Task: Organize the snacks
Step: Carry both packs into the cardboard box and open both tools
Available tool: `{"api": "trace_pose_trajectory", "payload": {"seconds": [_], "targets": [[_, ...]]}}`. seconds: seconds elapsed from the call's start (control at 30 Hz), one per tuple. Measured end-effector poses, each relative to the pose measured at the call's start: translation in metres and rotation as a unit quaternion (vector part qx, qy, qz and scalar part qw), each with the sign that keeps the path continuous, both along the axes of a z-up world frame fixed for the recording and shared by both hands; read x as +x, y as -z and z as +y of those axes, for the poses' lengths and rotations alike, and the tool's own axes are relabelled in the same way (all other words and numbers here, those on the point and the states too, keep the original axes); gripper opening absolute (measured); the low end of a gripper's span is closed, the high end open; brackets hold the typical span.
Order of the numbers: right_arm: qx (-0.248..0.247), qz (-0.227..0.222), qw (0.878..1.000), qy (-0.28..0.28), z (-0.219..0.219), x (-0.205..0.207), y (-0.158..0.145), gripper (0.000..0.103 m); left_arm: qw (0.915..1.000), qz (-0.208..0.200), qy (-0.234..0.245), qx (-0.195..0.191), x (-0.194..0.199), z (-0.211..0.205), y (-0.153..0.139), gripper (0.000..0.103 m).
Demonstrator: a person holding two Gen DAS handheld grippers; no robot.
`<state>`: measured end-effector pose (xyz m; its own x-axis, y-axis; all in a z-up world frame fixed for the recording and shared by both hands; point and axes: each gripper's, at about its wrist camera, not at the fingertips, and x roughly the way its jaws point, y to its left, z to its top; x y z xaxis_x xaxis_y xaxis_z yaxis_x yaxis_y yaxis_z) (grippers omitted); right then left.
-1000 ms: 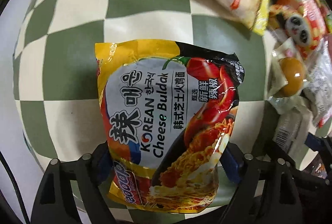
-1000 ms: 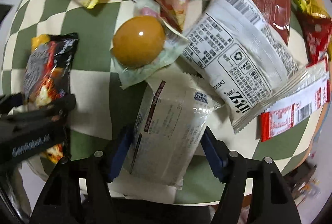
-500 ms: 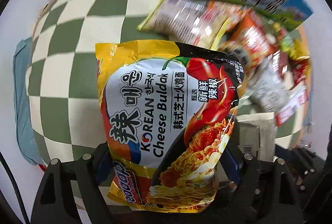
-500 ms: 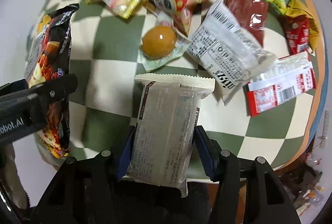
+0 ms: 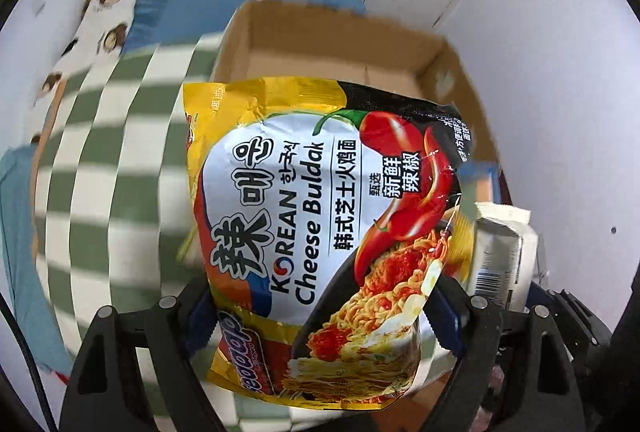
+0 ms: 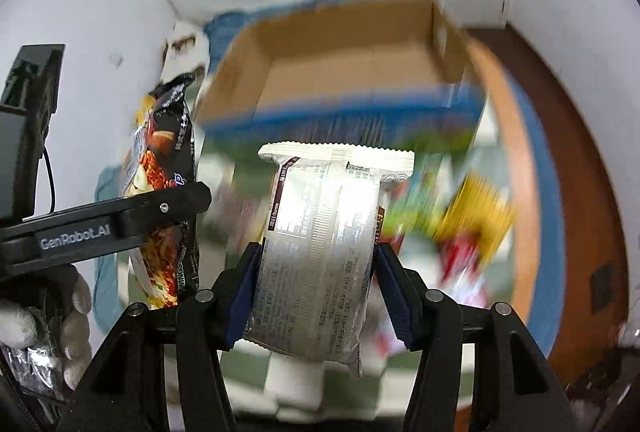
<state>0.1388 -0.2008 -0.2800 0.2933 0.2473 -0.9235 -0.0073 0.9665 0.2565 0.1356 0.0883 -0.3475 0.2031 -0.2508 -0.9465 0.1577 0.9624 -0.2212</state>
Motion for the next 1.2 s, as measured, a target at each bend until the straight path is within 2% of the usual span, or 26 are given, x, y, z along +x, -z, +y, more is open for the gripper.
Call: {"api": "trace_pose_trajectory", "payload": {"seconds": [0.1,0.23,0.27,0.43,0.57,0.7,0.83,0.93,0.97,1.0,1.03,1.2], "targets": [[-0.021,-0.029,0.999,-0.009,-0.019,0.052,-0.022,0.059,1.0000,0.005,-0.007,0.002,0.048,-0.012,0.002,0.086],[-0.030,-0.028,0.999,-0.023,-0.031,0.128,-0.010,0.059,0.9991,0.029,-0.021,0.020,0.122,-0.029,0.026,0.086],[-0.032,-0.023,0.999,-0.028,-0.032,0.147,-0.003,0.059,0.9986,0.039,-0.026,0.025,0.141,-0.028,0.040,0.086],[-0.036,0.031,0.997,-0.054,-0.033,0.235,0.057,0.059,0.9944,0.086,-0.041,0.045,0.217,-0.065,0.077,0.086],[-0.031,0.083,0.994,-0.070,-0.031,0.283,0.122,0.059,0.9895,0.128,-0.049,0.046,0.249,-0.072,0.116,0.086],[-0.030,0.115,0.990,-0.078,-0.031,0.309,0.171,0.059,0.9853,0.152,-0.053,0.056,0.271,-0.074,0.146,0.086],[-0.034,0.121,0.988,-0.090,-0.029,0.325,0.190,0.060,0.9821,0.173,-0.049,0.057,0.278,-0.084,0.158,0.086],[-0.027,0.134,0.986,-0.094,-0.032,0.337,0.207,0.064,0.9823,0.170,-0.046,0.064,0.282,-0.086,0.165,0.088],[-0.031,0.143,0.985,-0.095,-0.032,0.341,0.212,0.072,0.9827,0.167,-0.043,0.069,0.286,-0.092,0.165,0.092],[-0.033,0.147,0.984,-0.094,-0.031,0.342,0.215,0.088,0.9831,0.163,-0.041,0.073,0.287,-0.097,0.163,0.093],[-0.034,0.150,0.984,-0.092,-0.030,0.343,0.217,0.093,0.9835,0.159,-0.040,0.076,0.290,-0.103,0.160,0.096],[-0.043,0.159,0.983,-0.078,-0.034,0.340,0.209,0.095,0.9877,0.130,-0.031,0.081,0.288,-0.110,0.144,0.097]]}}
